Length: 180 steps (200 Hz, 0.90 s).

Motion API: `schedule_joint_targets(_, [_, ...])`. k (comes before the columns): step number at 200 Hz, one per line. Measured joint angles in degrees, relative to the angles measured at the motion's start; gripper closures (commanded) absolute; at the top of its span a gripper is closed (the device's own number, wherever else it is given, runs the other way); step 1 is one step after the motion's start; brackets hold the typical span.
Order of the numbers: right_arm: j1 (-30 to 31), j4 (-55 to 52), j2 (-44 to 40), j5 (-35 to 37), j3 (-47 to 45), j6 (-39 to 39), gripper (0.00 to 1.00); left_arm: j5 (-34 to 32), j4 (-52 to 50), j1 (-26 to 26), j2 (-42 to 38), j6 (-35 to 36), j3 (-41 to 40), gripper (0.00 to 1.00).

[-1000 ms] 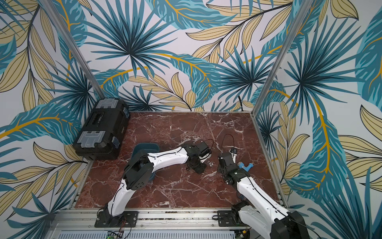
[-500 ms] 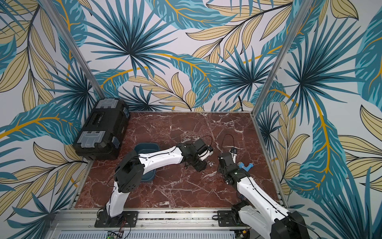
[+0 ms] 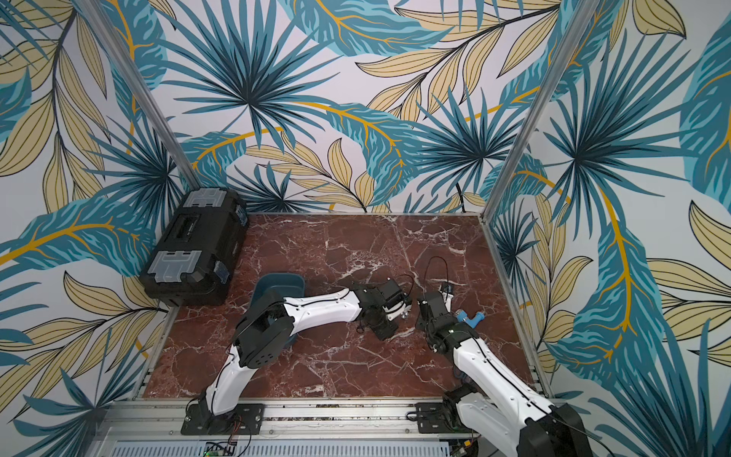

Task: Put the screws on the desktop into the storage box
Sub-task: Pick up the screw from the center of the board.

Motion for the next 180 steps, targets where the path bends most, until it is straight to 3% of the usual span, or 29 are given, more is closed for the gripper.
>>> schedule_joint_targets(46, [0.0, 0.0, 0.0, 0.0, 0.0, 0.0, 0.57, -1.22, 0.0, -0.66, 0.11, 1.14, 0.0, 0.61])
schedule_joint_targets(114, [0.0, 0.0, 0.0, 0.0, -0.02, 0.02, 0.57, -9.11, 0.04, -3.45, 0.85, 3.85, 0.52, 0.67])
schedule_joint_targets(180, [0.0, -0.09, 0.0, 0.02, -0.02, 0.0, 0.57, -13.84, 0.94, -5.68, 1.16, 5.16, 0.52, 0.83])
